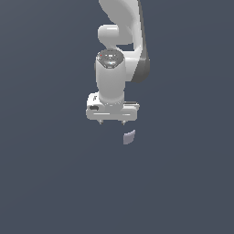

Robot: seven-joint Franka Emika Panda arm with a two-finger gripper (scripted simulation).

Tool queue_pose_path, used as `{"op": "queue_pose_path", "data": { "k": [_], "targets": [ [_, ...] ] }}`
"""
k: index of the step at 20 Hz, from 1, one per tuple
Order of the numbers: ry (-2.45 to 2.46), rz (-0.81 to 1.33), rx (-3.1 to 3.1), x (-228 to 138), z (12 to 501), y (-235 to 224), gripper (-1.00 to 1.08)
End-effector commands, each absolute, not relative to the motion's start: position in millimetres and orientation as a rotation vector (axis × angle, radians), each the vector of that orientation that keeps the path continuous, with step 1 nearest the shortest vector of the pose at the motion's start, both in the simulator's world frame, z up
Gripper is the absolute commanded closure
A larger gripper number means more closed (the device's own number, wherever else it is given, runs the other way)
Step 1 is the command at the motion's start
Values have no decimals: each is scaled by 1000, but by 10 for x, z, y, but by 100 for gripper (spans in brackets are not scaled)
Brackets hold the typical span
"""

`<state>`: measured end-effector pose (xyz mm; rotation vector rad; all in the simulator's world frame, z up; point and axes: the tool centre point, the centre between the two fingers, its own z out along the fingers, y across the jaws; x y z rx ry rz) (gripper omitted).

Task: Pick up the object and move it to a goal position.

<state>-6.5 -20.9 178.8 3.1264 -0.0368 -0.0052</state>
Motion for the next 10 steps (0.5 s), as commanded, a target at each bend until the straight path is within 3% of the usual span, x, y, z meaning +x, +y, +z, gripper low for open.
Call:
{"op": "queue_pose_path", "data": {
  "k": [1,10],
  "targets": [
    [-37,-5,3126,-65,1788,-209,-92],
    [21,-29,3106,-107,1698,-323,-92]
  ]
}}
